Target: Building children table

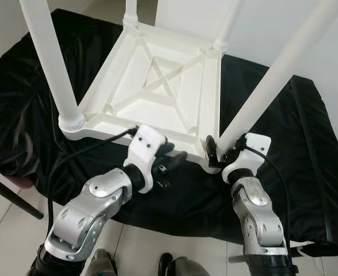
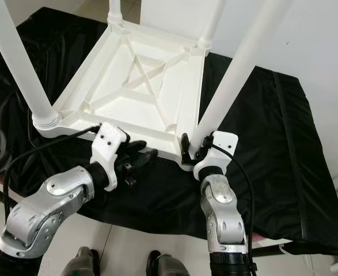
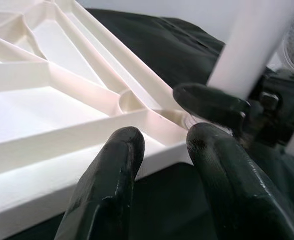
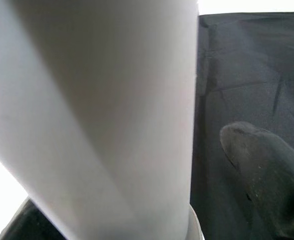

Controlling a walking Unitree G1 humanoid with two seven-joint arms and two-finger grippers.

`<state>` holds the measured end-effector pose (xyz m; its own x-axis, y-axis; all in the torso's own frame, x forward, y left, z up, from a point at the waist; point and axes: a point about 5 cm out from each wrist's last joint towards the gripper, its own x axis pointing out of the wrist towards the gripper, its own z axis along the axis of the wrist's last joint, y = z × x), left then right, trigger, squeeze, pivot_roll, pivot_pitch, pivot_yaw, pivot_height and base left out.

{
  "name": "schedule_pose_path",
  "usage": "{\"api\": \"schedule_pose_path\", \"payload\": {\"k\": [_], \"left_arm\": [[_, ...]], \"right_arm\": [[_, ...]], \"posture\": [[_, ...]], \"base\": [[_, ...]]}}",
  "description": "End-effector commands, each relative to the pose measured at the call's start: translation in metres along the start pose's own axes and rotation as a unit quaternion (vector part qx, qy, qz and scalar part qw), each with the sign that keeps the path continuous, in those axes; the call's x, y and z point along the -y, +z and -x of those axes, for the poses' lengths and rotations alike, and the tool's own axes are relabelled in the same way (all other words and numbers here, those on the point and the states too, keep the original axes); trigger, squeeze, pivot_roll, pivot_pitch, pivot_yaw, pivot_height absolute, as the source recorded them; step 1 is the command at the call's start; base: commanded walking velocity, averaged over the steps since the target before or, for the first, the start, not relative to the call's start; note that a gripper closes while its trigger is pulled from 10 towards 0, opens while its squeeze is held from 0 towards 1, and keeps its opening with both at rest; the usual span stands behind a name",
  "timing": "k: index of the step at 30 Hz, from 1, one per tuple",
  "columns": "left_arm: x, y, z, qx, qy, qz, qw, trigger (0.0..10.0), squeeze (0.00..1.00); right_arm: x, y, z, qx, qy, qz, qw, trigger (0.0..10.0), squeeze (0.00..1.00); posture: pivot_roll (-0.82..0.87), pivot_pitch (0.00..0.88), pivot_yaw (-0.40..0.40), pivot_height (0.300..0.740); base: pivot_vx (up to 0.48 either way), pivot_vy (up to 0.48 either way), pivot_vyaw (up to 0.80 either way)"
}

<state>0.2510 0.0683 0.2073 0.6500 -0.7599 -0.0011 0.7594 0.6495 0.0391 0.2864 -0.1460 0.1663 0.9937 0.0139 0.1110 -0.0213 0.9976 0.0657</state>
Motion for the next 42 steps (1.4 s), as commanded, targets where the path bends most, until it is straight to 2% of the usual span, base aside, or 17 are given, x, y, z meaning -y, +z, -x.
{"api": "schedule_pose_path", "payload": {"k": [1,2,3,5,6,10,12,13,16,20,22,23,24,25,28,39,42], "left_arm": [[-0.005,-0.001,-0.003,0.016,0.022,0.017,1.0,10.0,0.0],[-0.007,-0.001,-0.004,0.023,0.03,0.022,0.999,10.0,0.0],[-0.013,-0.002,-0.003,0.046,0.056,0.042,0.997,10.0,0.0],[-0.015,-0.004,-0.003,0.049,0.065,0.05,0.995,10.0,0.0],[-0.023,-0.009,-0.004,0.055,0.094,0.08,0.991,10.0,0.0],[-0.029,-0.01,-0.006,0.065,0.122,0.09,0.986,10.0,0.0],[-0.031,-0.008,-0.007,0.07,0.136,0.073,0.985,10.0,0.0],[-0.031,-0.007,-0.005,0.074,0.141,0.047,0.986,10.0,0.0],[-0.032,-0.007,-0.004,0.079,0.15,0.032,0.985,10.0,0.0],[-0.045,-0.002,-0.003,0.108,0.2,-0.018,0.974,10.0,0.0],[-0.05,-0.003,-0.004,0.11,0.209,-0.021,0.971,10.0,0.0],[-0.05,-0.003,-0.004,0.11,0.209,-0.021,0.971,10.0,0.0],[-0.06,-0.004,-0.007,0.117,0.229,-0.022,0.966,10.0,0.0],[-0.06,-0.004,-0.007,0.117,0.229,-0.022,0.966,10.0,0.0],[-0.075,-0.009,-0.015,0.117,0.267,-0.003,0.957,10.0,0.0],[-0.088,-0.017,-0.025,0.121,0.306,0.028,0.944,10.0,0.0],[-0.091,-0.024,-0.027,0.117,0.317,0.031,0.941,10.0,0.0]], "right_arm": [[0.016,-0.004,0.001,-0.002,-0.029,0.019,0.999,10.0,0.93],[0.017,-0.002,0.001,0.005,-0.03,0.024,0.999,10.0,0.93],[0.017,0.002,-0.002,0.015,-0.025,-0.001,1.0,10.0,0.0],[0.017,0.004,-0.002,0.02,-0.024,-0.012,0.999,10.0,0.0],[0.021,0.006,-0.005,0.025,-0.03,-0.018,0.999,10.0,0.0],[0.024,0.008,-0.007,0.034,-0.031,-0.01,0.999,10.0,0.0],[0.023,0.011,-0.007,0.054,-0.013,0.03,0.998,10.0,0.0],[0.023,0.01,-0.005,0.055,-0.009,0.03,0.998,10.0,0.0],[0.023,0.009,-0.003,0.058,-0.009,0.032,0.998,10.0,0.0],[0.021,0.006,0.005,0.06,-0.004,0.028,0.998,10.0,0.0],[0.019,0.006,0.007,0.063,0.0,0.031,0.998,10.0,0.0],[0.019,0.006,0.007,0.063,0.0,0.031,0.998,10.0,0.0],[0.015,0.007,0.009,0.067,0.013,0.029,0.997,10.0,0.0],[0.015,0.007,0.009,0.067,0.013,0.029,0.997,10.0,0.0],[0.01,0.01,0.012,0.078,0.03,0.038,0.996,10.0,0.0],[0.002,0.023,0.011,0.102,0.047,0.037,0.993,10.0,0.0],[-0.004,0.032,0.009,0.119,0.055,0.034,0.991,10.0,0.0]], "posture": [[0.09,0.179,-0.144,0.74],[0.09,0.179,-0.144,0.74],[0.08,0.176,-0.141,0.74],[0.08,0.176,-0.141,0.74],[0.07,0.183,-0.139,0.74],[0.06,0.184,-0.137,0.74],[0.07,0.188,-0.131,0.74],[0.07,0.188,-0.131,0.74],[0.07,0.188,-0.131,0.74],[0.08,0.188,-0.125,0.74],[0.08,0.189,-0.124,0.74],[0.08,0.189,-0.124,0.74],[0.08,0.194,-0.123,0.74],[0.08,0.194,-0.123,0.74],[0.07,0.199,-0.118,0.74],[0.06,0.189,-0.11,0.74],[0.06,0.181,-0.112,0.74]], "base": [[0.0,0.0,0.0],[0.0,0.0,0.0],[0.0,0.0,0.0],[0.0,0.0,0.0],[0.0,0.0,0.0],[0.0,0.0,0.0],[0.0,0.0,0.0],[0.0,0.0,0.0],[0.0,0.0,0.0],[0.0,0.0,0.0],[0.0,0.0,0.0],[0.0,0.0,0.0],[0.0,0.0,0.0],[0.0,0.0,0.0],[0.0,0.0,0.0],[0.0,0.0,0.0],[0.0,0.0,0.0]]}}
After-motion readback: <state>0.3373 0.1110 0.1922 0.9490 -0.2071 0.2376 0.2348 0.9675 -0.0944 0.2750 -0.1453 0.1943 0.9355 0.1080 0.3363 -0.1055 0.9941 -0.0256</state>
